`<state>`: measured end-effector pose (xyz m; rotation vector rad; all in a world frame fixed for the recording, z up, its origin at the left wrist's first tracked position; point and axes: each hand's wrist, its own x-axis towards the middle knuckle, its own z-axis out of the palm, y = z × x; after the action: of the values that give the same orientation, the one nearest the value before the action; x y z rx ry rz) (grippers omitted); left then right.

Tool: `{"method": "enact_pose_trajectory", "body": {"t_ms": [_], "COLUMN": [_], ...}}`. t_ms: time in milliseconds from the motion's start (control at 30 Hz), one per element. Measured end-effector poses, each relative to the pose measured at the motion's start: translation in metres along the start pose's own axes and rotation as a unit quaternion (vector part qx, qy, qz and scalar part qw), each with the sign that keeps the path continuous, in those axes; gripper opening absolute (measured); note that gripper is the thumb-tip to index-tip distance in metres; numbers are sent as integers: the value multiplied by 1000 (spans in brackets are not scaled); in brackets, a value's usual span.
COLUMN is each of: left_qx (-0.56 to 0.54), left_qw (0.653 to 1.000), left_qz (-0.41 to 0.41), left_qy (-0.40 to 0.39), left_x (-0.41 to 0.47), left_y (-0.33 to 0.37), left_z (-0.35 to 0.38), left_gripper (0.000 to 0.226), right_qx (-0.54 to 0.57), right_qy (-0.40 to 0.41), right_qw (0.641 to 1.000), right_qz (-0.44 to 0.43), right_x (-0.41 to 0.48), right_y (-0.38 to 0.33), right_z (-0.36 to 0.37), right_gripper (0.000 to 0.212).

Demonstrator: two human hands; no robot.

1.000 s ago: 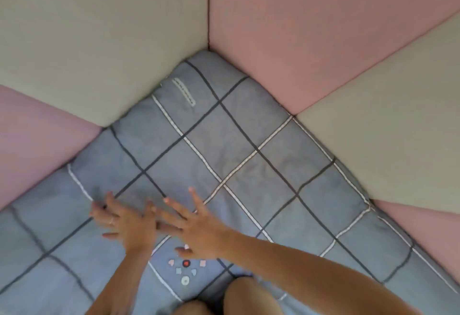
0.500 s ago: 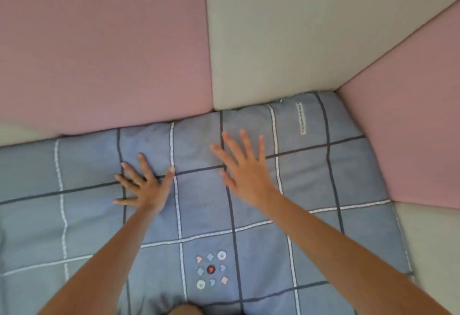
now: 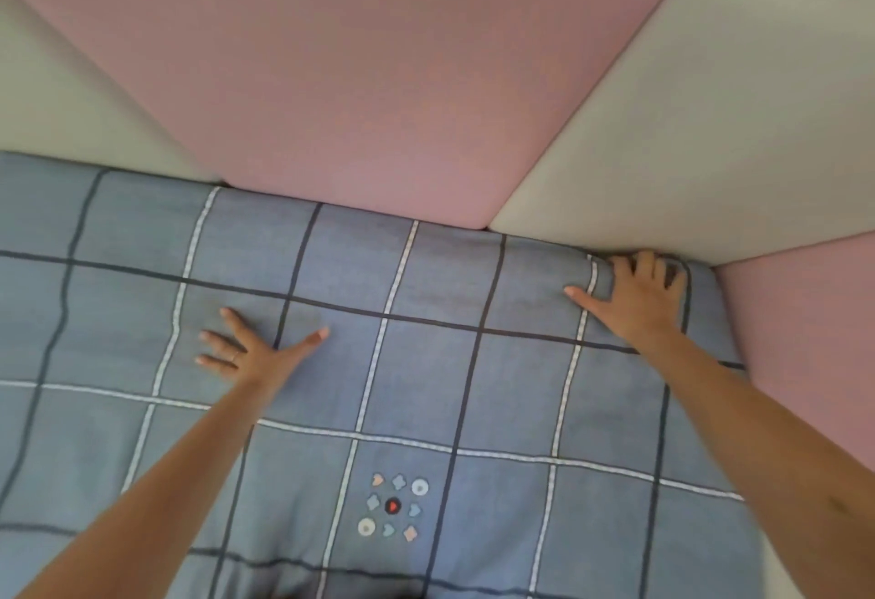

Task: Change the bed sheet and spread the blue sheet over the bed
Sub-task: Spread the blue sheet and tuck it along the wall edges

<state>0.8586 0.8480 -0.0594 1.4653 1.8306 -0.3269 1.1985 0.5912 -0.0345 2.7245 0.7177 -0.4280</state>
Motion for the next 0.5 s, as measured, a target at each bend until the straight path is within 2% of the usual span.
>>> {"method": "enact_pose_trajectory", "body": {"t_ms": [67,267,367,433,500], "left_qx": [11,30,38,44,41], "left_qw": [999,998,998,997,997], "left_qz": [-33,-48,-43,-40,-42], "left_qy": [-4,-22,-37,-44,-50], "left_x": [-5,-1,-3,-1,-2], "left_y": [9,14,14,15,16], "left_z": [8,15,11,7,7], "left_gripper": [140,152,152,153,153], "right_qx": [-4,-48,-40,38,143], "right_qy": [0,-9,-78,-115,-74], "right_qw": [1000,997,996,985,966], "right_qz": [3,-54,20,124,203], "right_x": [-2,0,4,10,11], "right_y": [1,27,20,-4,-28], "right_z": [4,4,5,-3,-12], "right_gripper": [98,100,104,104,102]}}
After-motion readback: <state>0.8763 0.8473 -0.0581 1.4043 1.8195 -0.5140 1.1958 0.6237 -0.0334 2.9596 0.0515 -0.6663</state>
